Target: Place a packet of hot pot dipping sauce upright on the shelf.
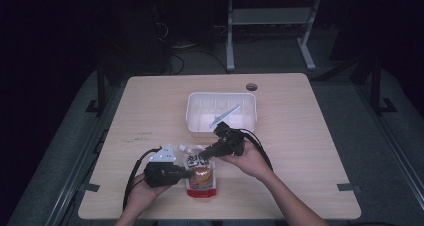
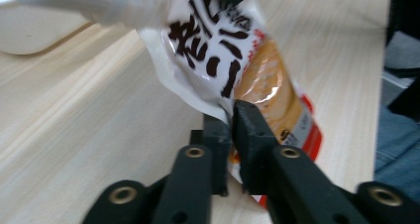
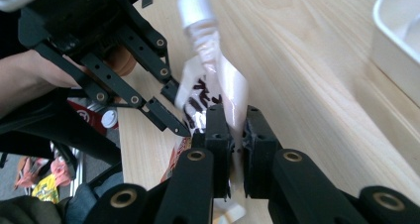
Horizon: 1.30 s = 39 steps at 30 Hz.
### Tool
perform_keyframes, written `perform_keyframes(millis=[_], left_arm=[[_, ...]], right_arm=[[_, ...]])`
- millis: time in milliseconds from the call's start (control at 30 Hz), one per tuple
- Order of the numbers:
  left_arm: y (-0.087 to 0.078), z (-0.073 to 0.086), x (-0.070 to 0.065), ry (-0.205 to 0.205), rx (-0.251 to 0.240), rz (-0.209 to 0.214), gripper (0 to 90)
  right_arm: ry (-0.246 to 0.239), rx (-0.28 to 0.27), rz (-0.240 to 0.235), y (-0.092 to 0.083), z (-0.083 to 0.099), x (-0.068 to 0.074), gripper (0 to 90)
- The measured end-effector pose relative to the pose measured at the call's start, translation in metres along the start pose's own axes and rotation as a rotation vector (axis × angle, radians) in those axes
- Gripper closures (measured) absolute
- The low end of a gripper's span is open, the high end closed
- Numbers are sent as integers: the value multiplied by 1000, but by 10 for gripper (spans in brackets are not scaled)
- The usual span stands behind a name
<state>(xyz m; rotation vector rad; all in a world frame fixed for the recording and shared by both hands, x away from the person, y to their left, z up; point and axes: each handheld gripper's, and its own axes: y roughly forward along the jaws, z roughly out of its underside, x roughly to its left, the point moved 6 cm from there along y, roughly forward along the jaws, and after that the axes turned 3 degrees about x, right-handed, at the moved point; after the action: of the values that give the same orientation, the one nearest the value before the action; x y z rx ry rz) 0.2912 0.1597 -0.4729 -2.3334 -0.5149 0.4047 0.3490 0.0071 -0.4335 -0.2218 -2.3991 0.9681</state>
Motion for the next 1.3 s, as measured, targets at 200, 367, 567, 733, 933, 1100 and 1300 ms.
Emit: perform_keyframes(millis=[200,367,567,733,933,1100,1300], left_arm=[[-4,0,2,-3,-12,-27,722],[-5,1,5,-6,-7,-50,677],[-7,2,7,-6,-5,-83,645],[-7,4,8,-2,7,-110,608],[-6,5,10,15,24,-142,591],[-8,6,13,6,21,-158,574],[-10,8,16,-3,15,-175,545]], right_arm=[[9,-12,25,-11,-3,6,839],[6,-33,46,-20,-5,7,840],[2,-49,66,-28,-7,9,840],[-8,-60,98,-35,-11,12,840],[32,-93,123,-45,-20,11,840],[65,-148,113,-56,-33,10,842],[93,-201,141,-68,-49,9,844]])
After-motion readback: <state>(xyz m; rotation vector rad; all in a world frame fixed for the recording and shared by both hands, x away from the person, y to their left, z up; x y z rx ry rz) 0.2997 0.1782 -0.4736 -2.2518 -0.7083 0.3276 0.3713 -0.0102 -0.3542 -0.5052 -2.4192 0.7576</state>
